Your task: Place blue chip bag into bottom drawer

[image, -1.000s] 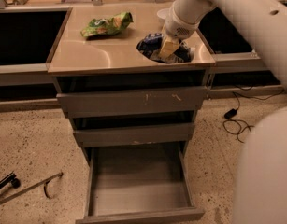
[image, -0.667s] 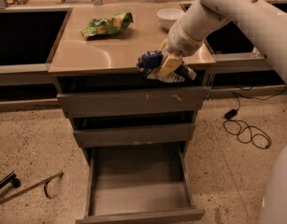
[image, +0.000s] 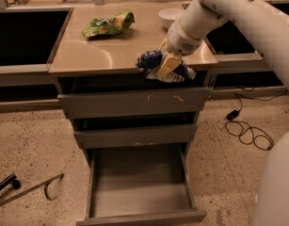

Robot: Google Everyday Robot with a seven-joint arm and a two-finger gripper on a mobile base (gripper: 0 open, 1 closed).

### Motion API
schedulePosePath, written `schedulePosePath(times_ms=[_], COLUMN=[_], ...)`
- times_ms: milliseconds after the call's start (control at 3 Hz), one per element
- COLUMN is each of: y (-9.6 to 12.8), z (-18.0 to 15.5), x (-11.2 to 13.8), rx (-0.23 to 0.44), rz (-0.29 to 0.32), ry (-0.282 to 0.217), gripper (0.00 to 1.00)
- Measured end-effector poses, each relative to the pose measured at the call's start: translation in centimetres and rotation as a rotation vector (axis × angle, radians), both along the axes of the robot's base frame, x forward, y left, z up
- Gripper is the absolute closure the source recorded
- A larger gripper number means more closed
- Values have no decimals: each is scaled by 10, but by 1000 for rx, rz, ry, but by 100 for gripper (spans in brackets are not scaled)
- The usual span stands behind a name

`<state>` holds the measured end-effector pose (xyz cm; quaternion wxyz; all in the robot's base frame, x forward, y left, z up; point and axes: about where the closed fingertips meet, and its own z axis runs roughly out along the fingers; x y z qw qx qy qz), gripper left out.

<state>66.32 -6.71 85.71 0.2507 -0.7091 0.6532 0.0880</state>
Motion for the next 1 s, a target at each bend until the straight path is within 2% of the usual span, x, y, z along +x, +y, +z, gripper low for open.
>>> schedulePosePath(times_ms=[333, 667, 1000], y=[7, 16, 39], z=[11, 16, -30], x=[-17, -62, -95], rx=[55, 192, 370], rz=[32, 3, -14], ry=[-16, -5, 33], gripper=[100, 100, 100])
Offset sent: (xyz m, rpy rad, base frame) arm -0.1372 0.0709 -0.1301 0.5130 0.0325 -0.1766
